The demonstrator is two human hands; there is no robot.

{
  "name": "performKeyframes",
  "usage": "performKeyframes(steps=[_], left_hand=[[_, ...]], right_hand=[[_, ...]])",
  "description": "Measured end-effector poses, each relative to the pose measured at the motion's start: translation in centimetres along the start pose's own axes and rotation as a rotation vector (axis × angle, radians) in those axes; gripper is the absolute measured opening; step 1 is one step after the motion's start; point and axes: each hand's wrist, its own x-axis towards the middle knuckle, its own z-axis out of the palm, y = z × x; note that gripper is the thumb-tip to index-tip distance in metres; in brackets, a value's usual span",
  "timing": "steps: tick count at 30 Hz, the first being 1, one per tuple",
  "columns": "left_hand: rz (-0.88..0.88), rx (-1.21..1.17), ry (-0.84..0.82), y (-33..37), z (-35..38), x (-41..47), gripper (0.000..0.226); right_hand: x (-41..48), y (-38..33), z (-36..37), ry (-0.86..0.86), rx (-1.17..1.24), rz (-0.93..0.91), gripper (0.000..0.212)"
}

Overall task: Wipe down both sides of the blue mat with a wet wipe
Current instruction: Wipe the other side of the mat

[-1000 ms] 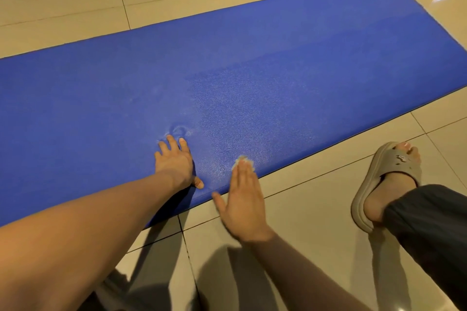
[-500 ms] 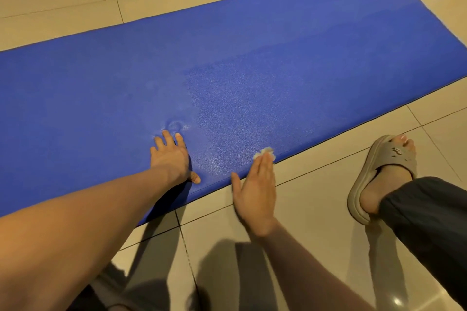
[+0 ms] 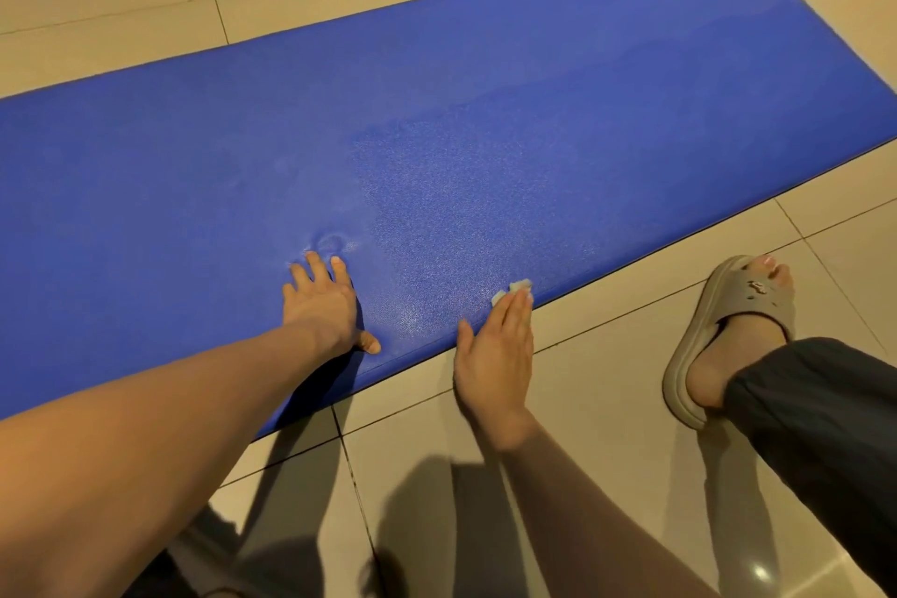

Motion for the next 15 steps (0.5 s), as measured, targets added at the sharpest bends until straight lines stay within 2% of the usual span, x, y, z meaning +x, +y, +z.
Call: performKeyframes(steps=[3, 7, 10, 12, 15], left_hand=[[-0.003, 0.007, -0.003, 0.1, 0.0, 0.1, 0.151], [-0.002, 0.006, 0.001, 0.0, 0.1, 0.0, 0.151], [0.0, 0.009, 0.004, 0.0, 0.0, 0.0, 0.151], [-0.005, 0.009, 0.006, 0.1, -0.1, 0.0, 0.152], [-0.019, 0.016, -0.006, 0.3, -0.2, 0.0, 0.153]], right_hand=[[-2.3, -0.2, 1.0, 0.063, -0.024, -0.086, 0.059], [1.3, 2.5, -1.1, 0.136, -0.031, -0.198, 0.023], [4.5, 3.8, -2.9, 0.111, -0.014, -0.229, 0.016], [5.5, 3.9, -3.4, 0.073, 0.075, -0.15, 0.015], [5.3, 3.2, -2.8, 0.069, 0.312, 0.112, 0.011]])
